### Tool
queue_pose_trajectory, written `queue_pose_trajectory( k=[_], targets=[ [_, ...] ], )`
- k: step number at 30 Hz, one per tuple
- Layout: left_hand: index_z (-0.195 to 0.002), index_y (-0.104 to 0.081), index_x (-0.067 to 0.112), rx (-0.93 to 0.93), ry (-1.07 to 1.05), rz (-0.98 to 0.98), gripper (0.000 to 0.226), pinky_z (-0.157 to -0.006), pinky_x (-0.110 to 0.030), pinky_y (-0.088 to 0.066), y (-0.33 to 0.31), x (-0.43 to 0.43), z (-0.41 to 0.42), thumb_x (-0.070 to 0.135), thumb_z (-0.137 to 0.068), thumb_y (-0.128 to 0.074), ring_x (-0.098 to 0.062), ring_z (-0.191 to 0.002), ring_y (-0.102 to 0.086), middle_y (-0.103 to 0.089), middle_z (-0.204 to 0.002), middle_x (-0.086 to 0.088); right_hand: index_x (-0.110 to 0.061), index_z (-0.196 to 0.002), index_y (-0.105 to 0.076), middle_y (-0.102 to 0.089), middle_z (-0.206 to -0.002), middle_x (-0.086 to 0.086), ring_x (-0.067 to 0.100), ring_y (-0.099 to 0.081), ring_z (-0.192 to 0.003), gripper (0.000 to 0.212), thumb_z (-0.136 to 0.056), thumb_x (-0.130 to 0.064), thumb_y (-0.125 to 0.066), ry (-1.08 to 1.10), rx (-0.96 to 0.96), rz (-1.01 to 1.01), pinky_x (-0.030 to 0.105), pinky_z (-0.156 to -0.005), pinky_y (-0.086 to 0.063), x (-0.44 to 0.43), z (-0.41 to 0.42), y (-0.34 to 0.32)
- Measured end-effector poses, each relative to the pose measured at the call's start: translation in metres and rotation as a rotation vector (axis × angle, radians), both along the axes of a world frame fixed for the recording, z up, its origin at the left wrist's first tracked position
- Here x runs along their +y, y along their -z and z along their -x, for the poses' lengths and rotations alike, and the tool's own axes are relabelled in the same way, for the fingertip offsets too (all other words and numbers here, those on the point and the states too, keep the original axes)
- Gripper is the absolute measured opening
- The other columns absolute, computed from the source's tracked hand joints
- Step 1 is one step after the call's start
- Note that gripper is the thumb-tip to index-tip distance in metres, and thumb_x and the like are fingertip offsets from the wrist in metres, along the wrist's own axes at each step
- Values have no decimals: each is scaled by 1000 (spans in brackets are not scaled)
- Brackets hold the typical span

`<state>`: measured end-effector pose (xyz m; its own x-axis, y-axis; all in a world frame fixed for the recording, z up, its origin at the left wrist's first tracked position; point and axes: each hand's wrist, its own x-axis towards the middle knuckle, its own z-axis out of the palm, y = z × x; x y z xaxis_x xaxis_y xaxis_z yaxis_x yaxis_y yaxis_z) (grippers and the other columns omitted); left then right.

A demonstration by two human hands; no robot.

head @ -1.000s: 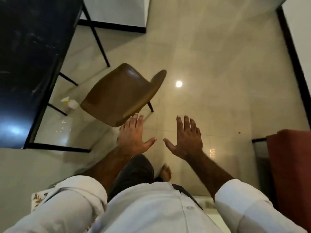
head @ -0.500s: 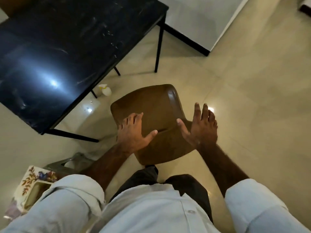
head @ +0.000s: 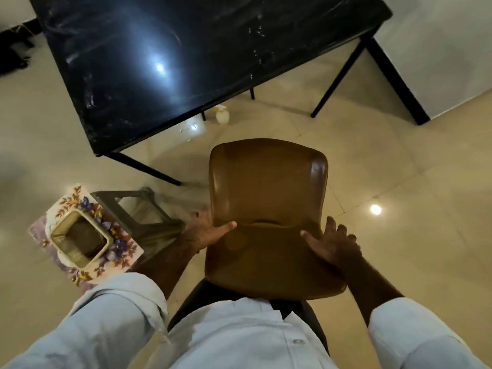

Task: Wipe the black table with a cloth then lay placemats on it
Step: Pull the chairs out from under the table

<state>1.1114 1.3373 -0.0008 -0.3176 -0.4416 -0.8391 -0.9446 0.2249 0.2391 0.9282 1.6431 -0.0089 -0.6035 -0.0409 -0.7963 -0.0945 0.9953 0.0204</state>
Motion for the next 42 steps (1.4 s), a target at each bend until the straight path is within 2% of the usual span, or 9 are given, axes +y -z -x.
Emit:
queue_pose_trajectory(
  k=[2,4,9,17,20,23,28,32,42],
  targets=[
    [-171,-18,34,-50,-249,-123,129,-98,-64,-58,9,10,-5,81,-72,-85,-46,-152,-43,-27,-175,-11,-24,-168,-19,-39,-167,20,52,-45,-148,121,-80,-96,-60,67,-129,-8,65,-119,-44,17,4,23],
    [-170,-22,27,-63,-403,-236,128,-106,-61,-54,16,20,-10,74,-71,-90,-43,-146,-51,-39,-170,-13,-19,-164,-25,-49,-160,20,48,-56,-139,122,-76,-91,-71,208,-254,20,62,-115,-50,30,5,38],
    [-154,-43,21,-56,-524,-367,123,-94,-50,-57,31,29,-14,63,-56,-104,-29,-109,-65,-64,-139,-8,-11,-156,-42,-63,-142,17,38,-68,-116,106,-78,-63,-92,633,-404,170,55,-99,-59,44,3,50],
    [-121,-68,18,-94,-545,-446,54,-79,-43,-59,35,24,-16,32,-79,-99,-31,-99,-74,-77,-112,-10,-3,-147,-59,-71,-135,23,45,-69,-121,82,-84,-42,-94,877,-540,179,59,-107,-53,41,12,53],
    [-113,-67,14,-157,-582,-438,48,-73,-43,-58,34,22,-15,29,-80,-99,-34,-93,-74,-76,-106,-14,-5,-146,-60,-72,-133,24,46,-68,-121,83,-83,-46,-94,942,-593,150,63,-113,-50,43,11,54],
    [-121,-66,8,-171,-618,-396,54,-67,-42,-60,35,24,-15,26,-81,-98,-36,-91,-77,-78,-106,-18,-3,-148,-58,-71,-135,26,45,-69,-119,82,-85,-41,-94,960,-598,151,62,-112,-50,44,14,54],
    [-129,-64,8,-122,-605,-253,58,-76,-44,-63,38,27,-10,30,-85,-95,-35,-94,-78,-77,-108,-16,3,-151,-54,-65,-146,27,40,-68,-98,74,-95,-33,-86,872,-542,183,58,-102,-50,39,32,47],
    [-120,-68,5,-65,-613,-216,46,-67,-36,-59,21,23,15,29,-88,-92,-34,-88,-77,-76,-104,-17,0,-149,-58,-70,-139,25,46,-70,-120,75,-92,-39,-88,754,-489,186,62,-112,-52,31,79,48],
    [-121,-59,6,133,-828,-254,36,-60,-36,-56,0,5,94,22,-99,-82,-33,-81,-73,-71,-100,-17,1,-141,-63,-76,-123,23,43,-75,-111,71,-88,-38,-90,509,-349,151,58,-108,-56,-56,223,8]
  ],
)
